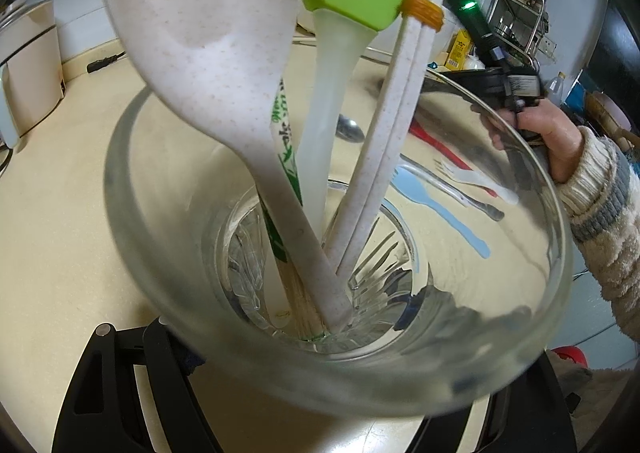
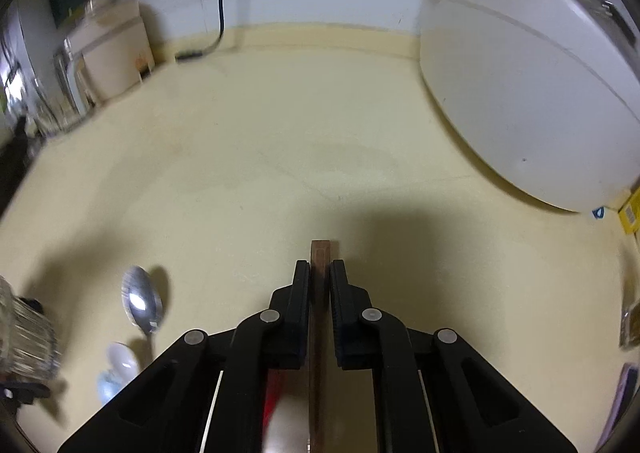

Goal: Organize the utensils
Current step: 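Close the right tool on the fork's wooden handle and lift it, then carry the fork over the glass and lower it in while the left tool holds the glass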

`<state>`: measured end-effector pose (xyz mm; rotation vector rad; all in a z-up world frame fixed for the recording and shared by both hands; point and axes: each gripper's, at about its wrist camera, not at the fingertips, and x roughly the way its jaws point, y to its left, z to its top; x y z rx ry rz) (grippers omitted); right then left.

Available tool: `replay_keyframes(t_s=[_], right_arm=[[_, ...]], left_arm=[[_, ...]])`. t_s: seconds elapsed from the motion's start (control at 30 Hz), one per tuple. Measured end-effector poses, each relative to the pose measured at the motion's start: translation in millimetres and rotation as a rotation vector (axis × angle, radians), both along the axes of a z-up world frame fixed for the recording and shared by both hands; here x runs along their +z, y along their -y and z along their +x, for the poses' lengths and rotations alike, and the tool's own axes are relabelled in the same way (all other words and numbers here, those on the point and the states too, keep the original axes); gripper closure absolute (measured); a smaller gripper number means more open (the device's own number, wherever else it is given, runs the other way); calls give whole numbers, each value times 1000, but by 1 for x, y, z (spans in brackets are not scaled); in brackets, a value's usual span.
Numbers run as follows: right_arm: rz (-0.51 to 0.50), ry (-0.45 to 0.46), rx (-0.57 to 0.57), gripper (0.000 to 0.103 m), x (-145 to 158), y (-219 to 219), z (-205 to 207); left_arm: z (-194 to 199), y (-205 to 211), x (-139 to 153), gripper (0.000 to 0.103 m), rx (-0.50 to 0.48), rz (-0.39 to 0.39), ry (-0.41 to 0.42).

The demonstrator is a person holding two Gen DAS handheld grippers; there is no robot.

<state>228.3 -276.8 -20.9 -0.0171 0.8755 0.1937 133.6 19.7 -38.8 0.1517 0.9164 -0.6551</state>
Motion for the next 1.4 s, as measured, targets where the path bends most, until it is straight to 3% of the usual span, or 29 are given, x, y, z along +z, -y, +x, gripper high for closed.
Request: replay_keyframes(t_s=[0.33,0.6,0.93,1.4], right_arm=[[94,270,28,93,78,0,-74],[156,421,5,93,117,2,-119],[183,511,16,93,152,-3,-139],[207,555,53,93,169,-15,-157]], left_arm=[[1,-2,0,20,-1,5,2],[-1,4,0,20,-3,21,9],[-1,4,0,20,-3,22,10],[-1,3,0,20,-2,20,9]])
